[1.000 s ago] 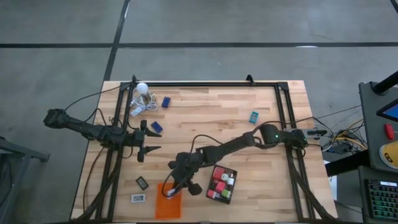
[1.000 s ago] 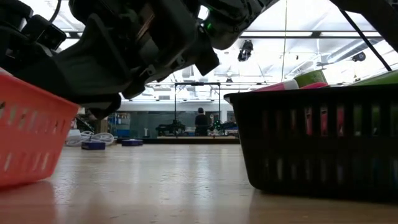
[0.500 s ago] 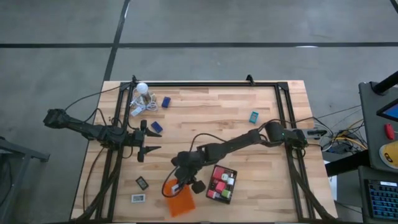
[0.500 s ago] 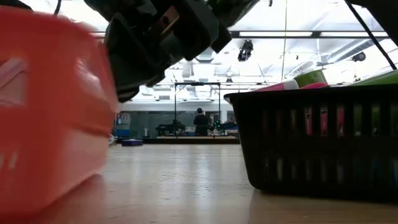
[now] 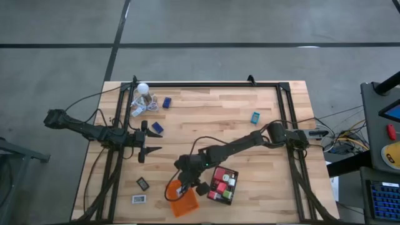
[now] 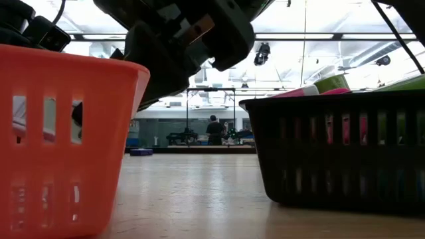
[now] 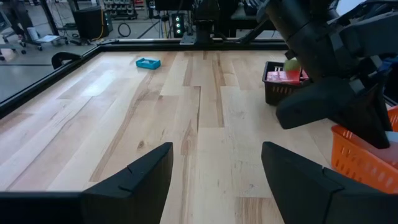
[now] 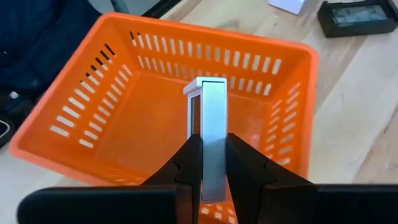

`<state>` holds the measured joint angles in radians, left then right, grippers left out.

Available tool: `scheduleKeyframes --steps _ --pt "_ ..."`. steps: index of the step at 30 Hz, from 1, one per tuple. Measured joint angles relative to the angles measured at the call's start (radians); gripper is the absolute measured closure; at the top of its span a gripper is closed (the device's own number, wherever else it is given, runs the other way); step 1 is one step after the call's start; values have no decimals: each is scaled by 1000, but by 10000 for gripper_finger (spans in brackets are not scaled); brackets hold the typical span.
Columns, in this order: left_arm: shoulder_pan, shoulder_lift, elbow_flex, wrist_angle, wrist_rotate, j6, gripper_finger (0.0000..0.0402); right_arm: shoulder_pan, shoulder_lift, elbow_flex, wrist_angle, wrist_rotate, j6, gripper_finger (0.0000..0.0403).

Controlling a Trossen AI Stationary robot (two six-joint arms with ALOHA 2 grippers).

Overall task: Pick & Place Office items
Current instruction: Put the right white timer in the orange bin

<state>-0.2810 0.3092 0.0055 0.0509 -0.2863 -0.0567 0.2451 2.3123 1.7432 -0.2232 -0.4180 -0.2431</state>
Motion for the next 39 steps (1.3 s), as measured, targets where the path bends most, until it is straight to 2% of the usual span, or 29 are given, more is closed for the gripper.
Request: scheduleKeyframes --steps 25,39 --pt "0 0 0 0 0 0 149 0 0 0 1 36 7 351" --pt "0 0 0 0 0 0 149 0 0 0 20 35 30 278"
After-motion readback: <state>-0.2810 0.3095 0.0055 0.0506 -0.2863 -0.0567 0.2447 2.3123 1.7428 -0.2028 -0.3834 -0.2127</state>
